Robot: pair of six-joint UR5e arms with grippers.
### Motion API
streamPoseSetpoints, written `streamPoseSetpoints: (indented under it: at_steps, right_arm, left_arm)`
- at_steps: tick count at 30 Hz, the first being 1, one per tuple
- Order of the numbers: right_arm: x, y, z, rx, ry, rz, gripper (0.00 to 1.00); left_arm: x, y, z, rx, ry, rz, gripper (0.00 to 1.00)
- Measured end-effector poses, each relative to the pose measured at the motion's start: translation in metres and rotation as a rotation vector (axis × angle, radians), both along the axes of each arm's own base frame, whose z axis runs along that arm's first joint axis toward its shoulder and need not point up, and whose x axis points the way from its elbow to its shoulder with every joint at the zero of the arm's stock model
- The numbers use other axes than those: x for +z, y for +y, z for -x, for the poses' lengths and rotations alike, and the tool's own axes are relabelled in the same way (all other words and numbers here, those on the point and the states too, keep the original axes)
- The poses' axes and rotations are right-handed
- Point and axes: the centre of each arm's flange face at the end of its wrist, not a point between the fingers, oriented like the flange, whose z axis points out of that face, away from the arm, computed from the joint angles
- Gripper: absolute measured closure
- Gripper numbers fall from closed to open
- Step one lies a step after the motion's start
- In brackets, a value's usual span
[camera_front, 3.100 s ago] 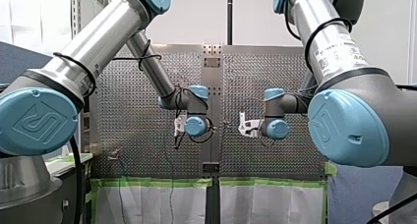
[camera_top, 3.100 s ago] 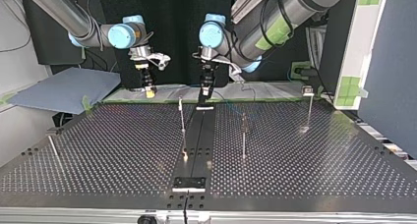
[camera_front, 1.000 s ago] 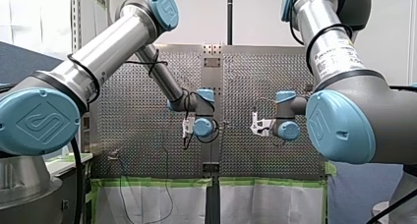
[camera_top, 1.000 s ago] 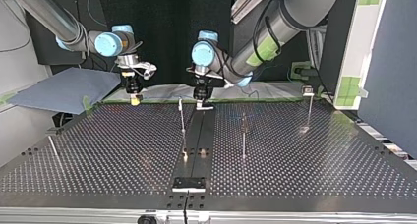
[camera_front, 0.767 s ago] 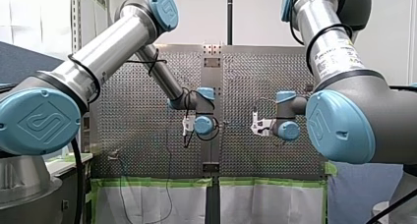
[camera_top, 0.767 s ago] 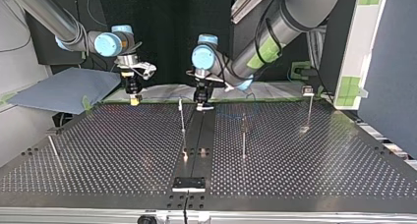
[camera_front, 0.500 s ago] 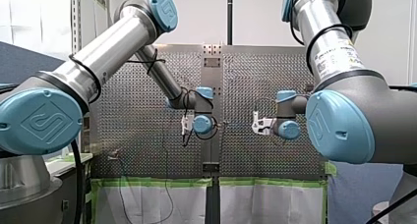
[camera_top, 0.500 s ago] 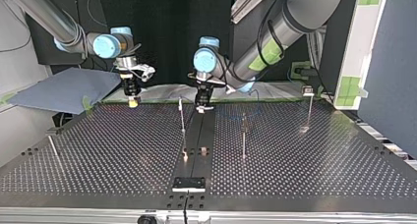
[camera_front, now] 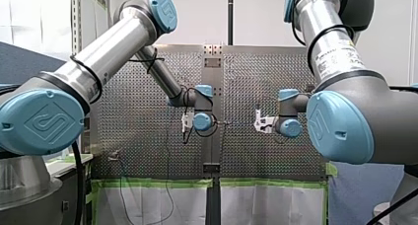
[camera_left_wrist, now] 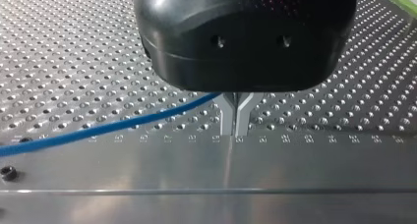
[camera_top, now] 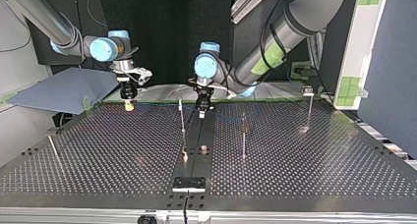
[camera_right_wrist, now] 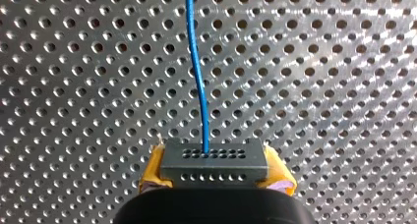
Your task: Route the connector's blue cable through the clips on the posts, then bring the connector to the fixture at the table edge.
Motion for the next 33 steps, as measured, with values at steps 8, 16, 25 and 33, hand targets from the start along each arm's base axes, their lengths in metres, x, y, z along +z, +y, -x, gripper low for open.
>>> streamPoseSetpoints:
  at_steps: [8,16,25,33]
  right_arm:
    - [0.001,-0.006,0.007,-0.025,-0.002,0.003,1.00]
    - [0.001,-0.005,0.006,-0.017,-0.001,0.003,1.00]
    - [0.001,-0.004,0.004,-0.008,-0.001,0.003,1.00]
    - [0.000,-0.003,0.003,-0.004,-0.001,0.000,1.00]
  left_arm:
    - [0.002,0.005,-0.006,0.005,0.002,-0.006,0.82]
    - [0.001,-0.001,-0.002,-0.040,0.017,-0.024,0.15]
    - [-0.004,-0.010,0.012,-0.111,0.073,-0.059,0.00]
    - [-0.007,-0.019,0.029,-0.152,0.124,-0.099,0.00]
